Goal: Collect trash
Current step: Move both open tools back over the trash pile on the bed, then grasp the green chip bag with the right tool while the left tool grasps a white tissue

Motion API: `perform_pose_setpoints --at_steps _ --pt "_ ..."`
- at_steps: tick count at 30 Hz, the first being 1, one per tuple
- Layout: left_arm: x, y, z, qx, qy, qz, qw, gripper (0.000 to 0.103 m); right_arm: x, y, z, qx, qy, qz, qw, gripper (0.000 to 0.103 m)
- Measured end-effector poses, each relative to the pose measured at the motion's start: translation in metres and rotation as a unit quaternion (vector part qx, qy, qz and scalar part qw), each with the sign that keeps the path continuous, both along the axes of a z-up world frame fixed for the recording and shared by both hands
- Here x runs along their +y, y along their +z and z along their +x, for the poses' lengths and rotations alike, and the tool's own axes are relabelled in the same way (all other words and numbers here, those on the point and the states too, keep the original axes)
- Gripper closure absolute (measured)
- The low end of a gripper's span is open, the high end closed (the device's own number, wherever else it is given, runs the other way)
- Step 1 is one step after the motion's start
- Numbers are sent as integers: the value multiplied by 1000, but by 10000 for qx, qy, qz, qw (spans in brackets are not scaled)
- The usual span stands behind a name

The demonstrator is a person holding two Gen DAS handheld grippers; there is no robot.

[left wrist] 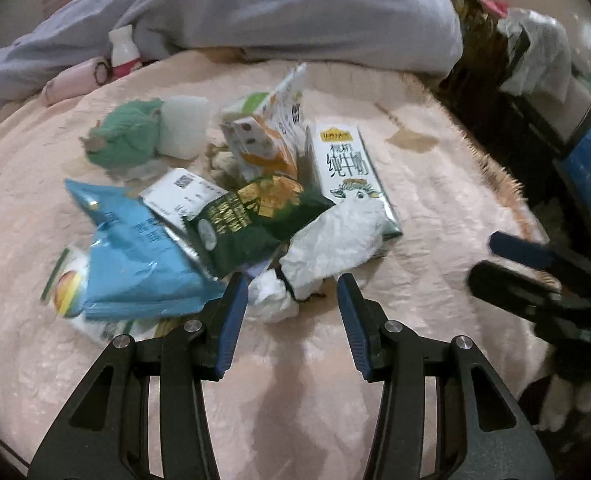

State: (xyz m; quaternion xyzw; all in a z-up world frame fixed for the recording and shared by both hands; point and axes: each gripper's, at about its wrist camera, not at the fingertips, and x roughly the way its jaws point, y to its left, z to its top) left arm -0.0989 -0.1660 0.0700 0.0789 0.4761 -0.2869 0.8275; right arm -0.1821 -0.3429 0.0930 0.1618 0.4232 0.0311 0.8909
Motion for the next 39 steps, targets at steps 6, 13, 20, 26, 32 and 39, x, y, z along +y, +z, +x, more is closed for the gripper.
perform_pose_setpoints --at_steps 6,13,20,26,32,39 --pt "2 -6 14 226 99 -154 9996 81 -4 -2 11 35 -30 22 10000 26" --pt "52 29 16 331 464 -678 9961 88 8 4 28 -20 171 110 9998 26" --pt "113 61 24 -100 1183 -806 9897 88 53 -3 51 127 910 592 9940 41" --pt "135 62 25 -64 1377 -886 9865 88 88 -25 79 318 1248 766 9887 42" --pt "140 58 24 3 1351 -980 9860 88 66 -35 110 252 466 773 9956 42" --pt "131 55 23 23 1239 -947 9878 88 75 -45 124 309 500 734 9956 69"
